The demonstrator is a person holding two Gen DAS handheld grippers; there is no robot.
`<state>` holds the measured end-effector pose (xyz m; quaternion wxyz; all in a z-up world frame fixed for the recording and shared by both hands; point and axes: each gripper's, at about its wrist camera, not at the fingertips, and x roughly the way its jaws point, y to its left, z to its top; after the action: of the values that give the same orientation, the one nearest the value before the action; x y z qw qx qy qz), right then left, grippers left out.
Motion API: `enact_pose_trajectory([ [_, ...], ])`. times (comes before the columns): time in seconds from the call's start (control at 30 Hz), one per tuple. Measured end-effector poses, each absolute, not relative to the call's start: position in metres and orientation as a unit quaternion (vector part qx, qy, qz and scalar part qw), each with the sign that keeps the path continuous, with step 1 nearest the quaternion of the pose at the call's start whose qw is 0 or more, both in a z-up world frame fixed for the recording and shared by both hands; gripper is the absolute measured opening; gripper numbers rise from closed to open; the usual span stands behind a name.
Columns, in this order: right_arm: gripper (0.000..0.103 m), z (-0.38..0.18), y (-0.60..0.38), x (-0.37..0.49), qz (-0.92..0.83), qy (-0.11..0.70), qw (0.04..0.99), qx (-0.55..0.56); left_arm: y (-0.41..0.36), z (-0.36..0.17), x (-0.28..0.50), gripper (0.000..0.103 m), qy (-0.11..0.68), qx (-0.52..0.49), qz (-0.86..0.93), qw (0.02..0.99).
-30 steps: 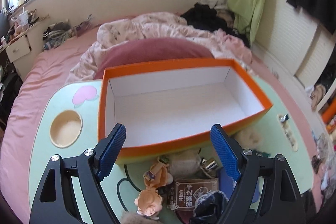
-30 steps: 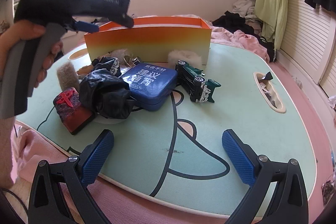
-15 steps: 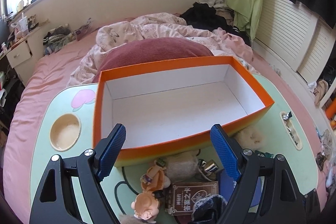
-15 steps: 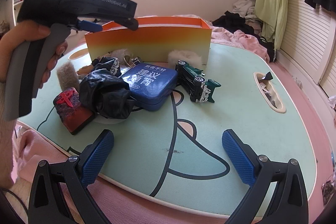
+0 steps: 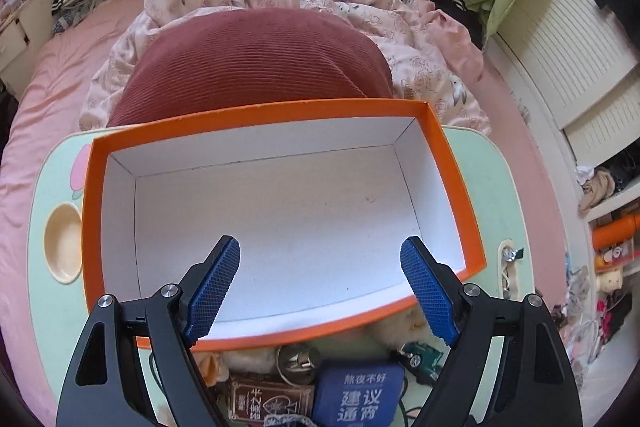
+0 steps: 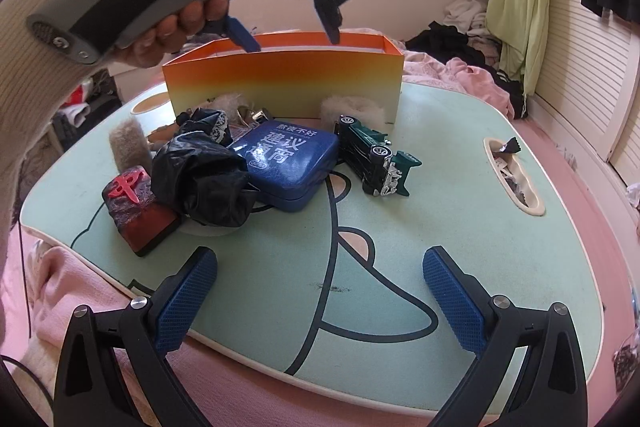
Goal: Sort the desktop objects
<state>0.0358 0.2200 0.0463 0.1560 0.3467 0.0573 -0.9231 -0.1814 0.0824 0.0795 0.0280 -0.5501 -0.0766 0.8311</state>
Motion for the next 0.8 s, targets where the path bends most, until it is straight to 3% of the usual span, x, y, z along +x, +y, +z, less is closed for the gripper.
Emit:
enact_pose_trajectory([
  [0.27, 0.103, 0.039, 0.221, 0.035, -0.923, 0.057, 0.156, 0.347, 0.087, 0.085, -0.171, 0.083, -0.019, -0.534, 0.845, 0.017],
  [0.37, 0.103, 0.039, 0.219, 0.036, -0.923, 0.058, 0.156, 0.347, 0.076, 0.095, -0.155, 0.083, -0.031, -0.515, 0.856, 0.038],
  [0.63, 0.103, 0.037, 0.219, 0.036, -0.923, 0.058, 0.156, 0.346, 0.010, 0.106, 0.000, 0.083, -0.085, -0.369, 0.914, 0.144],
  [0.8, 0.103, 0.040, 0.218, 0.036, -0.923, 0.058, 0.156, 0.346, -0.021, 0.068, 0.064, 0.083, -0.070, -0.355, 0.926, 0.107],
])
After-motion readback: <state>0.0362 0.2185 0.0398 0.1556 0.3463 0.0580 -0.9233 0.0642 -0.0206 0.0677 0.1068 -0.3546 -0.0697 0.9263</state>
